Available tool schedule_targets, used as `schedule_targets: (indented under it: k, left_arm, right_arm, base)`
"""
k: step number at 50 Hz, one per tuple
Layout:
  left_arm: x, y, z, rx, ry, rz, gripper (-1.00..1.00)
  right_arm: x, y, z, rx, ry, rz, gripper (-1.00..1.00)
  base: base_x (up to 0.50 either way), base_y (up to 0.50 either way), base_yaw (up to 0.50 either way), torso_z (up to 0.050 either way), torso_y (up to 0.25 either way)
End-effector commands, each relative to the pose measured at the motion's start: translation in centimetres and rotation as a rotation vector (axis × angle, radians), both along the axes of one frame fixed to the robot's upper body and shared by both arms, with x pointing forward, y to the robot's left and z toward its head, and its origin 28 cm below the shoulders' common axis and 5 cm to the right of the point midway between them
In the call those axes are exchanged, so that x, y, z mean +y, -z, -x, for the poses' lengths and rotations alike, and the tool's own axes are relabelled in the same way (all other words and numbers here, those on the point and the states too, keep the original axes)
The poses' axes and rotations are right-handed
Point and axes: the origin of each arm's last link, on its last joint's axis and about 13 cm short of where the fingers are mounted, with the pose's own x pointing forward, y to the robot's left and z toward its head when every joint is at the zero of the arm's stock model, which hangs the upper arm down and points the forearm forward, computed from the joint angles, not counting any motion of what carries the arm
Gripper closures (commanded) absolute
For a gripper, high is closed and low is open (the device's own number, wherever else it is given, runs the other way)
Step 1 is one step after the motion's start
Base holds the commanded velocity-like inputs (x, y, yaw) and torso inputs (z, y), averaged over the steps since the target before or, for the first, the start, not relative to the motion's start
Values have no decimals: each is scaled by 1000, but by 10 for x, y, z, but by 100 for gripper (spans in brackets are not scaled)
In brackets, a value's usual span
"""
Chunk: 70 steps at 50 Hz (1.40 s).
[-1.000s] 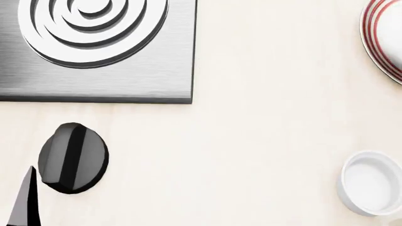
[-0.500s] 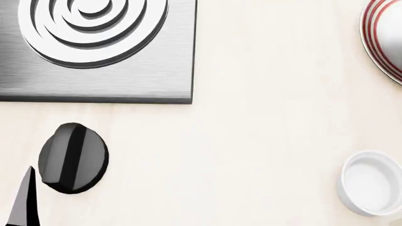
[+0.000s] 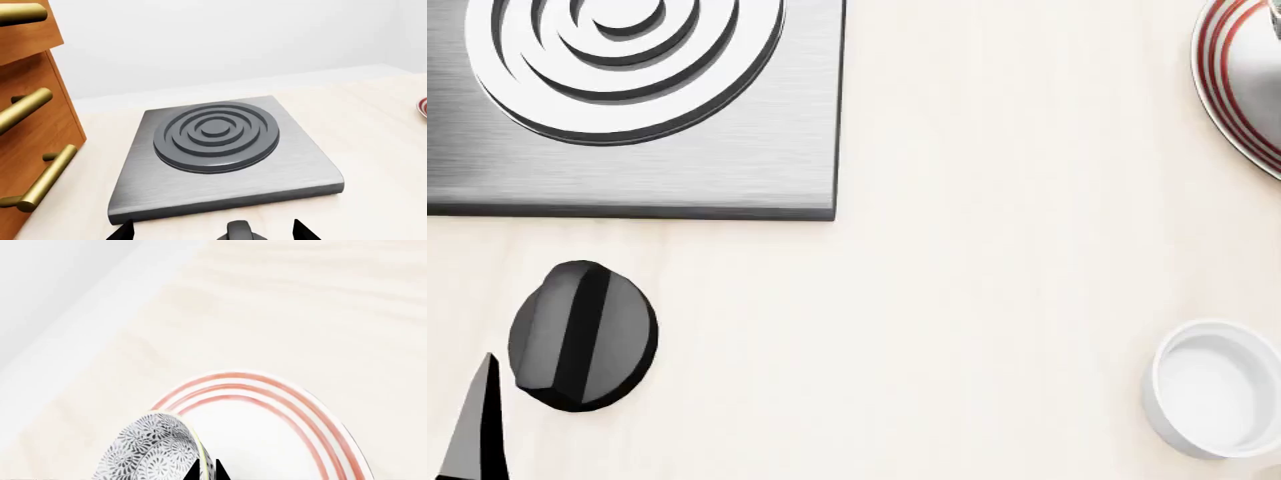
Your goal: Pick the akita bowl next to the ramekin and place it on the plate.
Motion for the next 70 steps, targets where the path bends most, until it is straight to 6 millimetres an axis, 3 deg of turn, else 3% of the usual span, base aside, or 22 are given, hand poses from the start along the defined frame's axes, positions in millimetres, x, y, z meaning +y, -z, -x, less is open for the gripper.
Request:
schedule_targets:
  k: [1,42,43,57,70]
  left_arm:
    - [1,-1,0,-3,-1,2,-100]
    - [1,1,0,2,-6,3,-100]
    - [1,1,0,1,-6,2,-100]
    - [1,1,0,2,-7,3,-100]
    - [1,3,0,6,-8,3,-100]
  right_arm:
    - [1,1,-4,6,4,23,100]
    - [-2,20,-5,44,31,19,100]
    - [-3,20,-5,44,28,16,-100]
    - [-1,12,-3,23,3,57,-100]
    - [18,-16,10,-5,33,475,-100]
  base:
    - [0,0,0,0,0]
    - [0,0,0,0,0]
    - [0,0,0,0,0]
    - [0,0,0,0,0]
    - [0,0,0,0,1]
